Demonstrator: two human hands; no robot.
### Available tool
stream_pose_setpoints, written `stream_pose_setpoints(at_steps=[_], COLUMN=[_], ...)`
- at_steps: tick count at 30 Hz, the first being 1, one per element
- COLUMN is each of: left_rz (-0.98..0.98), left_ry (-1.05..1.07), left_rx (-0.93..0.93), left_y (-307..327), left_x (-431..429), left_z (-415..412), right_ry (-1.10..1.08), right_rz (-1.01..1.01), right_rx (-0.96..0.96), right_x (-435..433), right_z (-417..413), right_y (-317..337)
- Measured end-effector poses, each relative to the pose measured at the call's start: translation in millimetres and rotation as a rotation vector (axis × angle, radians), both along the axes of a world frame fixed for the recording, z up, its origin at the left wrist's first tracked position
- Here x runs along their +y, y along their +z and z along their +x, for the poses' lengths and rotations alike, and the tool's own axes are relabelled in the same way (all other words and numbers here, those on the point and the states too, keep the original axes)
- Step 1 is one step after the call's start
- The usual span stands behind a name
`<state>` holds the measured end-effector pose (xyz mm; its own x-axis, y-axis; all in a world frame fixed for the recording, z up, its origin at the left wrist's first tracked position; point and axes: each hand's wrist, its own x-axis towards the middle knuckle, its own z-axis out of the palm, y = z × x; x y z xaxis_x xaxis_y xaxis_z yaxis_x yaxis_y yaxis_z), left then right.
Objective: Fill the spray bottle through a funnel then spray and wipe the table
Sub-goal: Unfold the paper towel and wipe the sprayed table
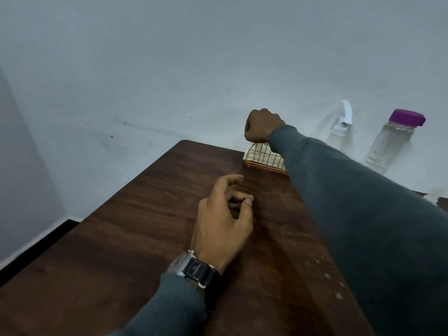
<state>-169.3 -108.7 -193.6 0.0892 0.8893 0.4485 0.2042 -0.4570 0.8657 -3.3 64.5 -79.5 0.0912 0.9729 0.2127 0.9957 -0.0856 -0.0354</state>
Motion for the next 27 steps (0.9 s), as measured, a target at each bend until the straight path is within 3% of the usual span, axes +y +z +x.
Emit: stream_pose_setpoints(at_steps=[5,20,24,27], left_rz=[0.004,0.005,0.000,-0.001], left_ry=[0.009,-0.009,-0.012,-0.014], left_rx=[-0.001,0.005,0.011,0.013], left_y=[-2,-1,-1,-2], left_x=[1,1,0,0], left_z=[1,-2,-2,-2], right_ry=[-0.078,-0.050,-0.042,-0.055], right_rz=[-0.026,-0.030,0.031,0.115], right_rx=[-0.092,-0.126,-0.069,0.113], right_x=[4,8,9,7], right_z=[-12,-12,-8,3], right_y=[-7,-24,-24,-11])
